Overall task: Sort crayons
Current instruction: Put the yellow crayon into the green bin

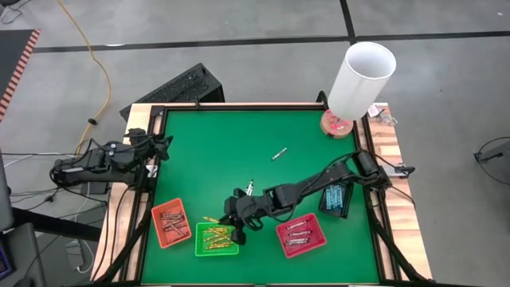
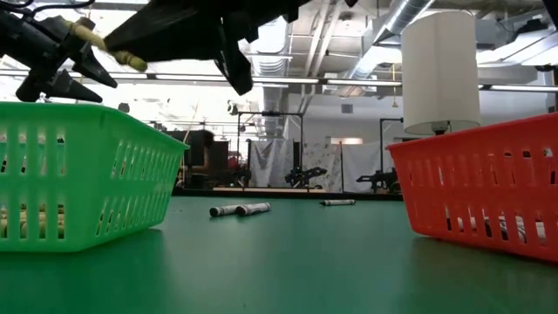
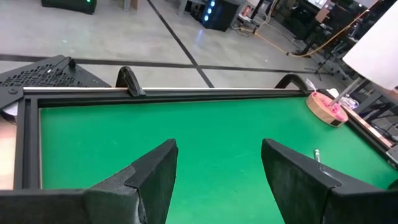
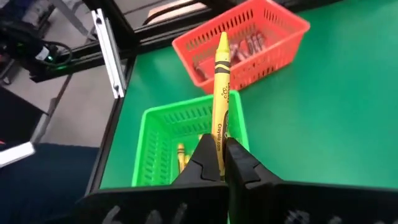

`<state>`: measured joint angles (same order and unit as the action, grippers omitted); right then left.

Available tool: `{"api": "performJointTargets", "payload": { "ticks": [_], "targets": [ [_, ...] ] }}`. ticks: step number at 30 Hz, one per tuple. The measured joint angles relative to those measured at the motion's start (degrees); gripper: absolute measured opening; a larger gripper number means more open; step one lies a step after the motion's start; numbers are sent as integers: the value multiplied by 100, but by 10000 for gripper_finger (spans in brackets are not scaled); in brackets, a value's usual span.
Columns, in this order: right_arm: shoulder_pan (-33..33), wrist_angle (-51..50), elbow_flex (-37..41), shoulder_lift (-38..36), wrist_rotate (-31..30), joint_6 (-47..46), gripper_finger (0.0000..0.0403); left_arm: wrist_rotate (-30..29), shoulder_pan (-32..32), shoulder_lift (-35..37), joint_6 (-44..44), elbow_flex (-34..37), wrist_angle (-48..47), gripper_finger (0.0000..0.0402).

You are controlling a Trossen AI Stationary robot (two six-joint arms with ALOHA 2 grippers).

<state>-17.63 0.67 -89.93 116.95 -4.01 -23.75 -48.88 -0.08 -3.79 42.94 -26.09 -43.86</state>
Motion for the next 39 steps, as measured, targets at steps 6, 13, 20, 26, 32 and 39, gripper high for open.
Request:
{"api": "performJointTargets", "payload": {
  "ticks": [6,13,20,26,32,39],
  "targets": [
    [40,452,-9,441,590,-492,1,-44,2,0,0,0,-3,223],
    [214,682,-9,710,1316,-1218,1,-43,2,-23,46,0,-36,223],
    [210,391,-11,708,1312,-1424,1,-46,1,-72,44,2,-37,223],
    [216,-318,-356,712,1309,-1145,1,-48,0,-74,44,2,-38,223],
    [186,-1375,-952,710,1165,-460,0,-87,1,-74,44,2,-38,223],
    [201,-1379,-1002,814,1310,-232,0,-94,0,-74,44,2,-38,223]
  ]
}}
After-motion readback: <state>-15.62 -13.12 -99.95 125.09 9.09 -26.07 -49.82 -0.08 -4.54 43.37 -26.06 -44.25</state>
